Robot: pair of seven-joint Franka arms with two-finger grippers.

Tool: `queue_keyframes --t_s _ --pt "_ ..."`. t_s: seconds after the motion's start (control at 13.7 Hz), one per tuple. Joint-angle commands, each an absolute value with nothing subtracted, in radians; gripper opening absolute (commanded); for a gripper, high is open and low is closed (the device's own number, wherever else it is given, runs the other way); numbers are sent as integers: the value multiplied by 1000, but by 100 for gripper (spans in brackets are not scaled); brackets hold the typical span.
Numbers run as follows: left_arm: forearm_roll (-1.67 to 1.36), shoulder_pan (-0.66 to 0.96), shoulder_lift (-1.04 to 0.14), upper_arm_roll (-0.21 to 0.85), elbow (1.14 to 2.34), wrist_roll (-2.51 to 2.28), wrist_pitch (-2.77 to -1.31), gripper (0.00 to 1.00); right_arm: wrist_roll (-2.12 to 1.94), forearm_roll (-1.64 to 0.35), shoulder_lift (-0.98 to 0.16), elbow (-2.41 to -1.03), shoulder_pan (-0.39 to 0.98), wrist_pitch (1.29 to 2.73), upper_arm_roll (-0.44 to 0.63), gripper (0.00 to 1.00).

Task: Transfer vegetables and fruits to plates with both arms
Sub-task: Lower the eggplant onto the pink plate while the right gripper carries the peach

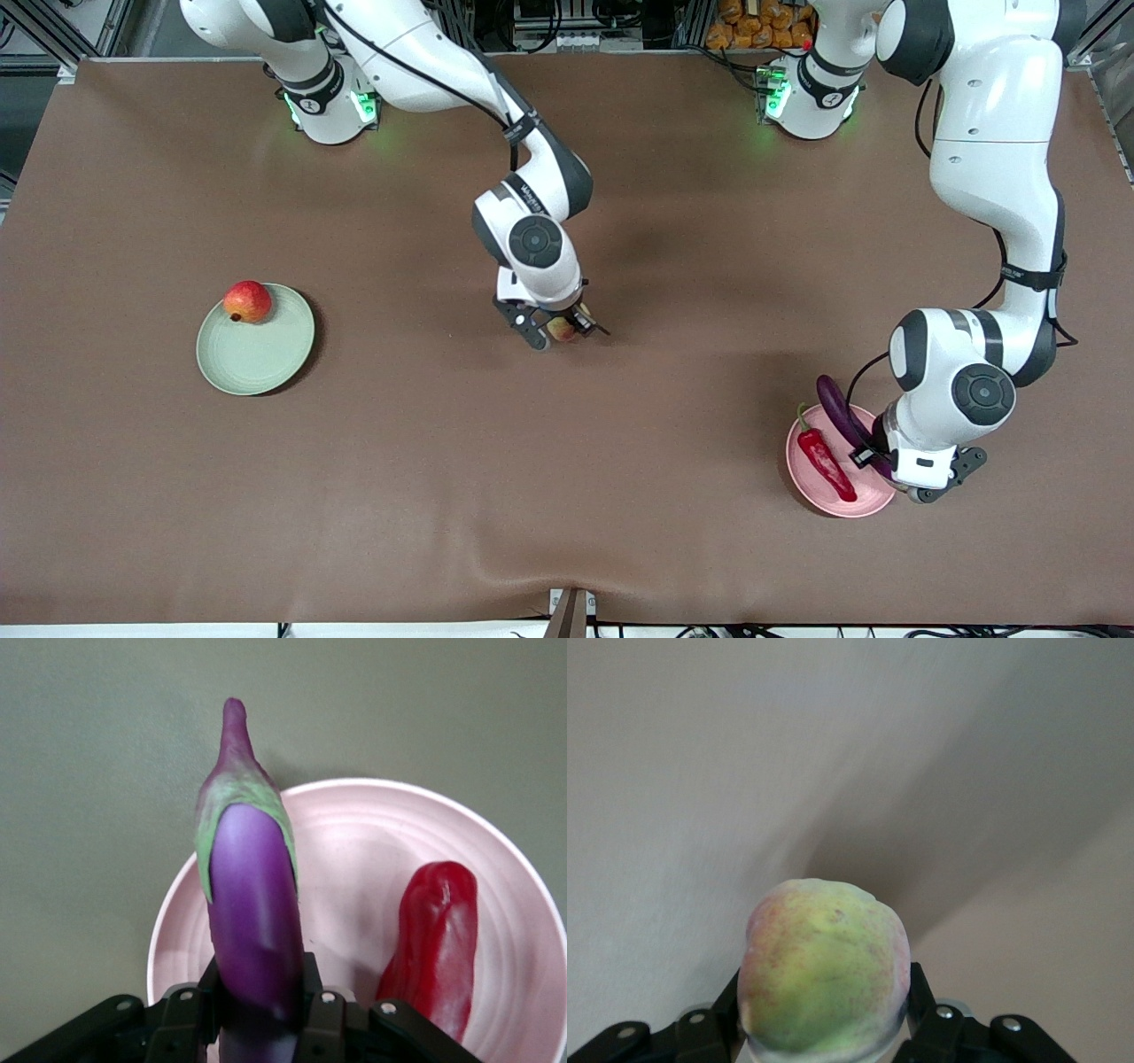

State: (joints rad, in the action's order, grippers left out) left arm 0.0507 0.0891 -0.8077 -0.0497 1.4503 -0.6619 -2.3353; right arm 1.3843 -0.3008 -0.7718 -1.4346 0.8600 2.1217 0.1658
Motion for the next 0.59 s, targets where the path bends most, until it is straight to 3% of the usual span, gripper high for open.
queue_keyframes --t_s 0.0,0.15,0.22,0.37,0.51 --pt "34 84 -815 -48 1442 -660 -2358 0 1162 -261 -733 -1336 721 1814 161 0" --pt "34 84 -818 -48 1442 -661 -2358 0 934 -209 -686 -1344 637 1697 189 0" --pt "32 84 -822 -46 1440 -661 -2359 17 829 -200 -667 -1347 583 1657 192 0" --pt "29 86 -825 -44 1442 -660 -2382 100 665 -161 -641 -1373 479 1608 196 0" --pt "28 95 -825 -46 1445 -663 -2393 100 451 -123 -580 -1490 370 1629 196 0"
